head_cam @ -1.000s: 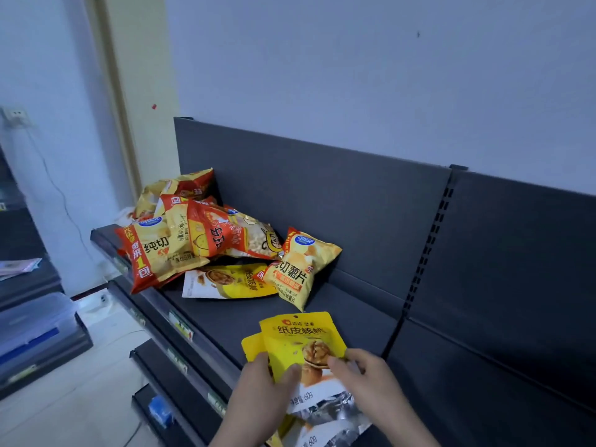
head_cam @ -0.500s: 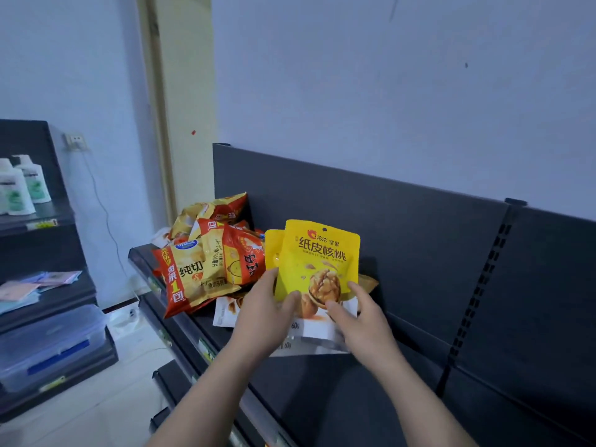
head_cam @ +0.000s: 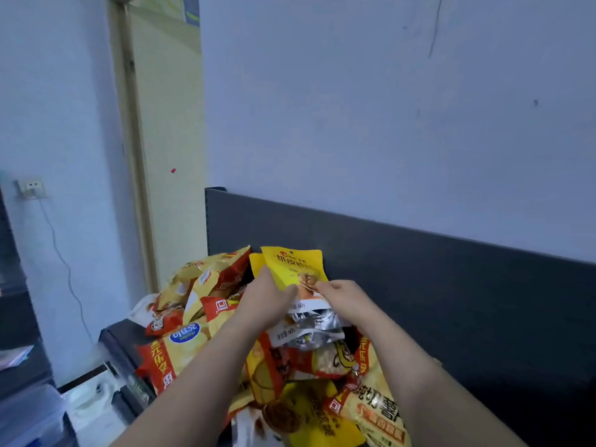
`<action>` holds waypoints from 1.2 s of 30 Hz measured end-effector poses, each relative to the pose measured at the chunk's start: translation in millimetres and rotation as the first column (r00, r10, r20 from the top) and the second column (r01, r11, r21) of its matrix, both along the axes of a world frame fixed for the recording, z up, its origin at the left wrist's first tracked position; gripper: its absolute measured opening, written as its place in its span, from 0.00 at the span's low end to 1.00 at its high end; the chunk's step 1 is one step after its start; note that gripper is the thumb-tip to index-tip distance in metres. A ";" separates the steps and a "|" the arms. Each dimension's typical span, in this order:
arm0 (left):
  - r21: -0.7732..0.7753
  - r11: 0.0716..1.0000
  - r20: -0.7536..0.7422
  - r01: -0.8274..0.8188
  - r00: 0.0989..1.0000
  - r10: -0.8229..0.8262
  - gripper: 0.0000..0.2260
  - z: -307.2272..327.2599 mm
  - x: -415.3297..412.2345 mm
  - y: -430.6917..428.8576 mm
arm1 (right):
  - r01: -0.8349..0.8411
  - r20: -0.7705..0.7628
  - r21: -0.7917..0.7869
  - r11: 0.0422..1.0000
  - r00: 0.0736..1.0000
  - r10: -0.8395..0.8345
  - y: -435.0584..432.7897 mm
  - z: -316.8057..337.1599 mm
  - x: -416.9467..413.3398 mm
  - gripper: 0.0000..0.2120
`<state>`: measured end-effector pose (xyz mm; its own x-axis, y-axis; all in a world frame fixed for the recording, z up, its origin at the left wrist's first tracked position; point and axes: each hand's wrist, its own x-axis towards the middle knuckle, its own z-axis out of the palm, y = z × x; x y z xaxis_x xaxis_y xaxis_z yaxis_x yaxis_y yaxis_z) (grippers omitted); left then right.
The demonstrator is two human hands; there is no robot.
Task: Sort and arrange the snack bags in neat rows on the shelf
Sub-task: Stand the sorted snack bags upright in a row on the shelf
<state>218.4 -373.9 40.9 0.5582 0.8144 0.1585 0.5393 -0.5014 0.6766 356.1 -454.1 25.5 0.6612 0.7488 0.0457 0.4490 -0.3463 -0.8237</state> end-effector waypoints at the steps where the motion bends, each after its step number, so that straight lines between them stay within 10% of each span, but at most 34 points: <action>1: -0.003 1.000 -0.044 0.019 0.999 -0.020 0.27 -4.1 2.4 9.2 | 0.034 0.017 -0.009 0.999 0.999 -0.034 7.7 -6.0 2.6 0.19; 14: 0.250 0.967 0.017 0.044 0.999 -0.050 0.27 -20.2 2.0 33.2 | 0.204 0.106 0.254 0.946 0.966 -0.236 2.7 -25.1 1.3 0.23; 36: 0.260 0.674 -0.040 0.692 0.705 -0.708 0.24 -89.3 47.8 -202.3 | 0.651 0.400 -0.131 0.748 0.725 -0.561 -297.9 -78.8 -61.4 0.24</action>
